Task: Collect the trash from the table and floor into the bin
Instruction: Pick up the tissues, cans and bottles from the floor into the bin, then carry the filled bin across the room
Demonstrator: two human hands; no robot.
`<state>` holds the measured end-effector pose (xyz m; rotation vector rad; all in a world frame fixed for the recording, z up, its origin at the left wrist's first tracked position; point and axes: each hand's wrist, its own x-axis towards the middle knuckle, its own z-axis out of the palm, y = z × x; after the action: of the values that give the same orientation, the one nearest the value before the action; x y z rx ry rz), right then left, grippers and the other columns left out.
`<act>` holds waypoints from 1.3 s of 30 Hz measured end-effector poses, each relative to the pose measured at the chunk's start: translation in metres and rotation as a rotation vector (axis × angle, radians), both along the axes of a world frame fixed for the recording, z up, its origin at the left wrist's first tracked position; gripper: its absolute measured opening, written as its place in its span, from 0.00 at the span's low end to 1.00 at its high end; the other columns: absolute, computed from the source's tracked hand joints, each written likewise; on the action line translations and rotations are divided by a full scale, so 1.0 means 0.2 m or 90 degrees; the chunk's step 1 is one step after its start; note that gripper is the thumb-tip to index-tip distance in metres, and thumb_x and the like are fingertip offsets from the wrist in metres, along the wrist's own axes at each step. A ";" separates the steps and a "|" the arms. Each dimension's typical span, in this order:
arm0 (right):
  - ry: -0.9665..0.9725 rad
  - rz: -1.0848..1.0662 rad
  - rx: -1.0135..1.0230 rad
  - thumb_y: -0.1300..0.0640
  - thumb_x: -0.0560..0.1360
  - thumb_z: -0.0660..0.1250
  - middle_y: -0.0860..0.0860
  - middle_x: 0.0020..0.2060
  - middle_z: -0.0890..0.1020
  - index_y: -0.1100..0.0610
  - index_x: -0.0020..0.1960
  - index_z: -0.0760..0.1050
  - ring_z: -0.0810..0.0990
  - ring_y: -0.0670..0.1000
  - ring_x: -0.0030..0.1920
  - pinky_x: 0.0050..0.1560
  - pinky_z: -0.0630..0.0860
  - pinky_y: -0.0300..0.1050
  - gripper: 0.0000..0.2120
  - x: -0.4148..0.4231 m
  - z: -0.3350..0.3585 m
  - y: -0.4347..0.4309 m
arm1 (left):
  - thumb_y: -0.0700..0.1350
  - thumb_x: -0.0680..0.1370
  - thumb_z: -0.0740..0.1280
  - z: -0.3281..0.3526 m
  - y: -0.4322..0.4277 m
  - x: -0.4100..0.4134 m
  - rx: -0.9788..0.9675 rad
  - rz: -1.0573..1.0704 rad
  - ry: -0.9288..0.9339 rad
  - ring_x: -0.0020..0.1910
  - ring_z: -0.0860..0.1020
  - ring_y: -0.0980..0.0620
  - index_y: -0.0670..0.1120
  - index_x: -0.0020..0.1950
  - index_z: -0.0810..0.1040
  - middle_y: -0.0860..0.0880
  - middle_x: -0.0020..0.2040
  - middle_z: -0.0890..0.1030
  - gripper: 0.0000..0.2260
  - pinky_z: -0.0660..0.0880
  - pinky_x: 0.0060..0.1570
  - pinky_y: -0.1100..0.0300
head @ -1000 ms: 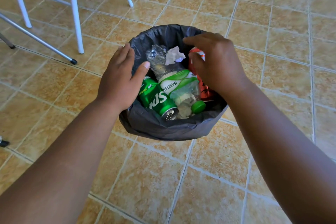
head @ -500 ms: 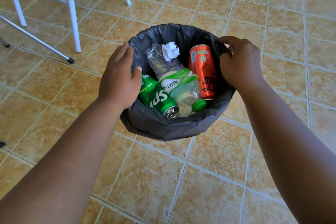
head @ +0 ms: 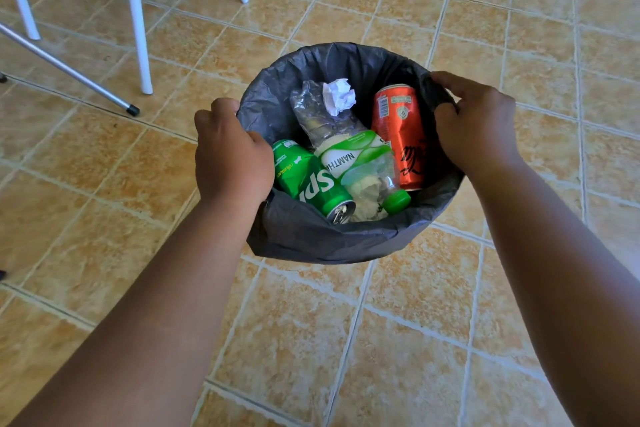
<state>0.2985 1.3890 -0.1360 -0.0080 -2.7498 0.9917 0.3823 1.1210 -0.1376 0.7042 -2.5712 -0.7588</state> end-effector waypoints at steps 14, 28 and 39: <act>-0.081 0.037 0.039 0.66 0.75 0.61 0.59 0.47 0.82 0.53 0.70 0.75 0.76 0.53 0.43 0.44 0.64 0.33 0.24 0.37 0.79 0.04 | 0.34 0.77 0.59 0.89 0.04 0.34 0.077 -0.062 -0.102 0.52 0.74 0.36 0.42 0.64 0.68 0.39 0.60 0.71 0.15 0.70 0.44 0.50; -0.114 0.120 -0.001 0.65 0.77 0.63 0.58 0.49 0.82 0.52 0.70 0.74 0.76 0.51 0.43 0.46 0.67 0.37 0.23 0.73 2.87 0.34 | 0.34 0.76 0.61 2.89 0.24 0.72 0.061 -0.083 -0.113 0.52 0.75 0.40 0.42 0.64 0.69 0.39 0.58 0.73 0.16 0.68 0.47 0.55; -0.024 0.139 -0.015 0.66 0.76 0.65 0.51 0.44 0.79 0.53 0.69 0.75 0.76 0.51 0.41 0.45 0.69 0.39 0.23 0.68 3.50 0.54 | 0.34 0.77 0.61 3.50 0.40 0.69 0.038 -0.100 -0.043 0.53 0.76 0.40 0.41 0.64 0.71 0.40 0.60 0.73 0.16 0.69 0.48 0.55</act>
<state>0.4342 1.4976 0.5640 0.2771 -2.8183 1.0869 0.5199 1.2002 0.5624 0.5591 -2.7005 -0.8773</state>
